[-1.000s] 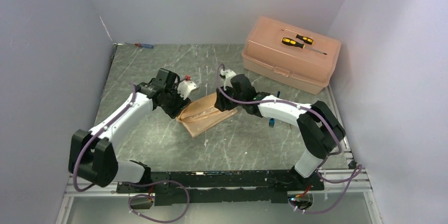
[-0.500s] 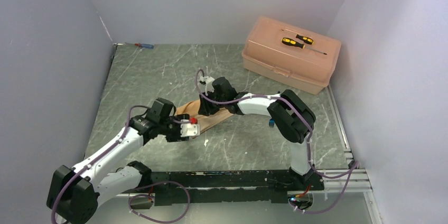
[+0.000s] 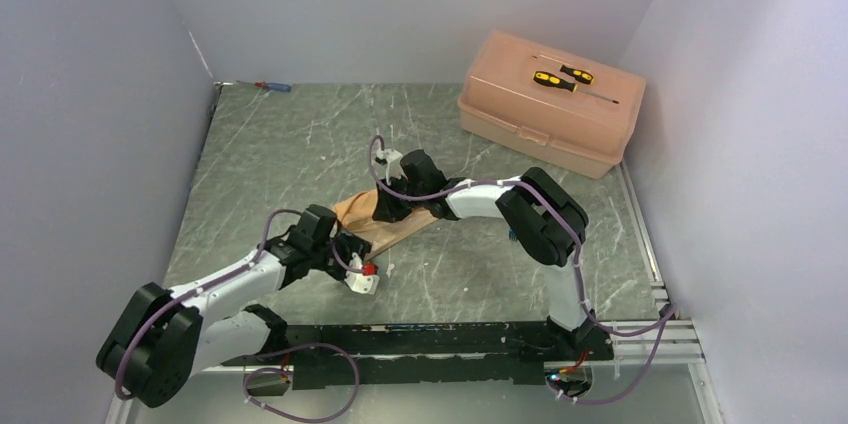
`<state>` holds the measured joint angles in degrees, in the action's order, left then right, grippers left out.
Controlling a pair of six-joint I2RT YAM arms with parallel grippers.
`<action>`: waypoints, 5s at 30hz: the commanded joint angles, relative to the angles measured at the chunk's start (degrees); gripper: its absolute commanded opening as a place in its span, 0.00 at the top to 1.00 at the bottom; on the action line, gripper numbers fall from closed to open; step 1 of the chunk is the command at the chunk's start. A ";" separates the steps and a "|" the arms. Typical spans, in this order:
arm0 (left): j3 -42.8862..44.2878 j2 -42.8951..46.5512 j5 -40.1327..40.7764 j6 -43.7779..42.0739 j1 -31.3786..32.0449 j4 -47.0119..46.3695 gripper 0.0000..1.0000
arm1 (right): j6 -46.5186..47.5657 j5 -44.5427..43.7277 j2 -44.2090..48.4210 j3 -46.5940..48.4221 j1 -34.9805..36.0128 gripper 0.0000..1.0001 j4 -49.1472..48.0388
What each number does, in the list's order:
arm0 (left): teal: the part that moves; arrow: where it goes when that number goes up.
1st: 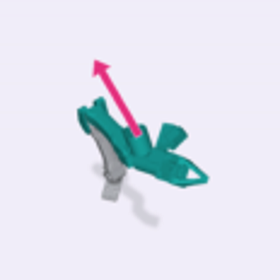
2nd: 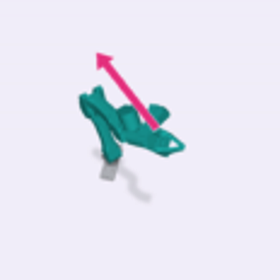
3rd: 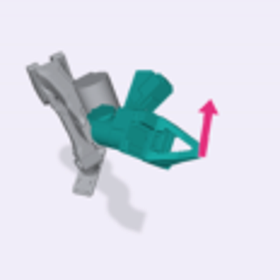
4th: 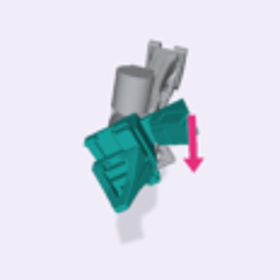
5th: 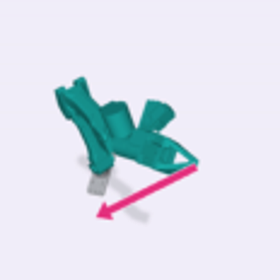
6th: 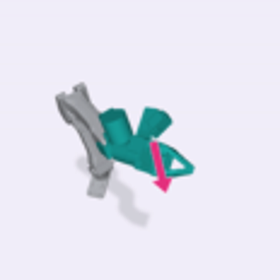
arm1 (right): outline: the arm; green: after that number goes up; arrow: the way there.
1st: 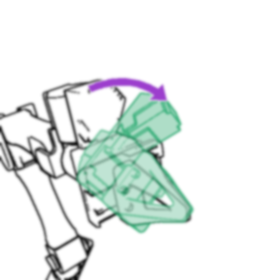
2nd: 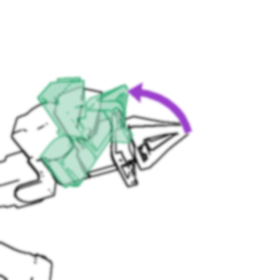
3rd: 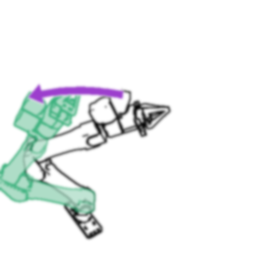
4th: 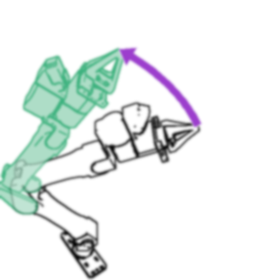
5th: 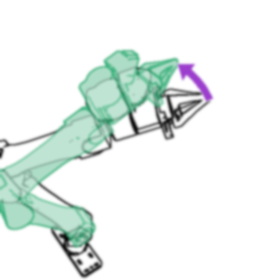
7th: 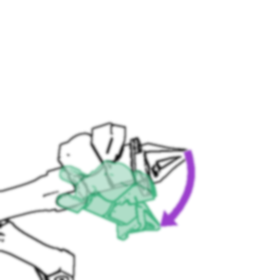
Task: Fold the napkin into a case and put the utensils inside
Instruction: Pick up the top corner of the smaller rectangle folded napkin from the center of the board.
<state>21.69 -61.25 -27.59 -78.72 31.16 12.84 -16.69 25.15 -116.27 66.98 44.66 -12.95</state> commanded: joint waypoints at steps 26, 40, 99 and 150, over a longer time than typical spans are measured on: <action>9.96 -12.03 10.41 19.77 1.34 -9.67 0.92 | 3.11 5.06 5.76 -9.16 -3.98 0.75 -14.92; 12.12 -12.19 9.89 27.64 1.14 -8.60 0.93 | 23.50 24.77 10.54 -17.55 -7.77 0.33 -25.25; 6.52 -11.74 -3.11 8.58 2.49 -5.73 0.51 | 21.53 21.56 -0.14 -13.04 -5.20 1.00 -31.70; 9.17 -15.49 3.19 15.36 4.05 -4.34 0.62 | 24.03 19.02 -1.12 -11.27 -6.34 1.00 -27.58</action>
<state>29.85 -72.25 -25.91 -64.01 35.14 10.98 6.46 43.92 -118.19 55.33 38.06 -39.29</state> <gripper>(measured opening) 0.321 0.044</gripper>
